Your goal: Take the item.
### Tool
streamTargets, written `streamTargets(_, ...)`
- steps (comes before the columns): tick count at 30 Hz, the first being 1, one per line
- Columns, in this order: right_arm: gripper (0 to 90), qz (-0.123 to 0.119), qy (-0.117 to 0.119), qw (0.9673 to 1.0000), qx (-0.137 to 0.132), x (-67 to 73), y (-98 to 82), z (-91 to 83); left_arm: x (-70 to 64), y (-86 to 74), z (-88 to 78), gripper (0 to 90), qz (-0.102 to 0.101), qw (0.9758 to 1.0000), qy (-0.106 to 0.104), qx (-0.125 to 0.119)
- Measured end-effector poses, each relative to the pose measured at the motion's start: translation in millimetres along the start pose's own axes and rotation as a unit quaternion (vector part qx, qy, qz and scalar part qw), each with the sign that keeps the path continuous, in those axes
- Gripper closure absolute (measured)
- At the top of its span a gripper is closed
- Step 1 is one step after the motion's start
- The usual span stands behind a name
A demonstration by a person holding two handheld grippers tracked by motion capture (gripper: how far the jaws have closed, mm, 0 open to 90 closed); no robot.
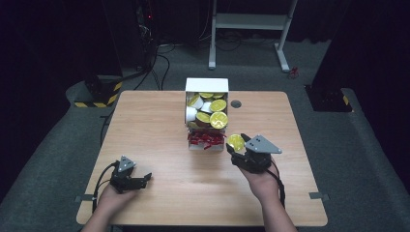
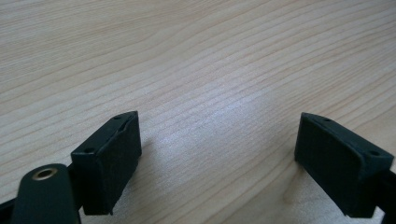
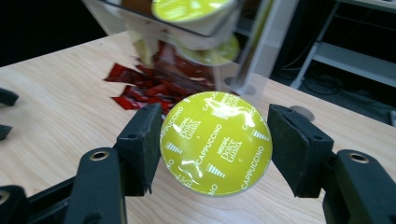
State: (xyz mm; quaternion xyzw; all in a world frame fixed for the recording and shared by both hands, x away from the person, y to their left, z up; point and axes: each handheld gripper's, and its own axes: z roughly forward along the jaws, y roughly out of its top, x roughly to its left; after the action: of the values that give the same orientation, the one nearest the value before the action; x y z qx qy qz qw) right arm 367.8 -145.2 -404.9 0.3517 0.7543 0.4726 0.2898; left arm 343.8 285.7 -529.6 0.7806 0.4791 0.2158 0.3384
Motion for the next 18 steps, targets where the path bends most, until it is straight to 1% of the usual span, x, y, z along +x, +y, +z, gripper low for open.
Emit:
streamTargets(8, 38.3, 0.016, -0.037, 0.9992, 0.004, -23.4, -6.7, -3.1, 0.0, -0.1, -0.1, 15.1, 0.0, 1.0, -0.001, 0.0)
streamTargets(9, 38.3, 0.02, -0.043, 0.9989, 0.008, -28.3, -9.7, -1.8, -0.1, -0.1, 0.0, 15.1, 0.0, 1.0, -0.001, 0.0)
streamTargets(12, 38.3, 0.019, -0.049, 0.9985, 0.015, -32.2, -13.2, 0.3, -0.1, -0.1, 0.0, 15.1, 0.0, 1.0, -0.001, 0.0)
streamTargets(15, 38.3, 0.027, -0.058, 0.9977, 0.022, -38.6, -18.3, 2.8, 0.0, -0.2, -0.1, 15.1, 0.0, 1.0, -0.001, 0.0)
streamTargets(17, 38.3, 0.029, -0.067, 0.9969, 0.03, -44.0, -22.6, 4.9, -0.1, -0.1, -0.1, 15.1, 0.0, 1.0, -0.001, 0.0)
streamTargets(18, 38.3, 0.029, -0.067, 0.9969, 0.03, -44.0, -22.6, 4.9, -0.1, -0.1, -0.1, 15.1, 0.0, 1.0, -0.001, 0.0)
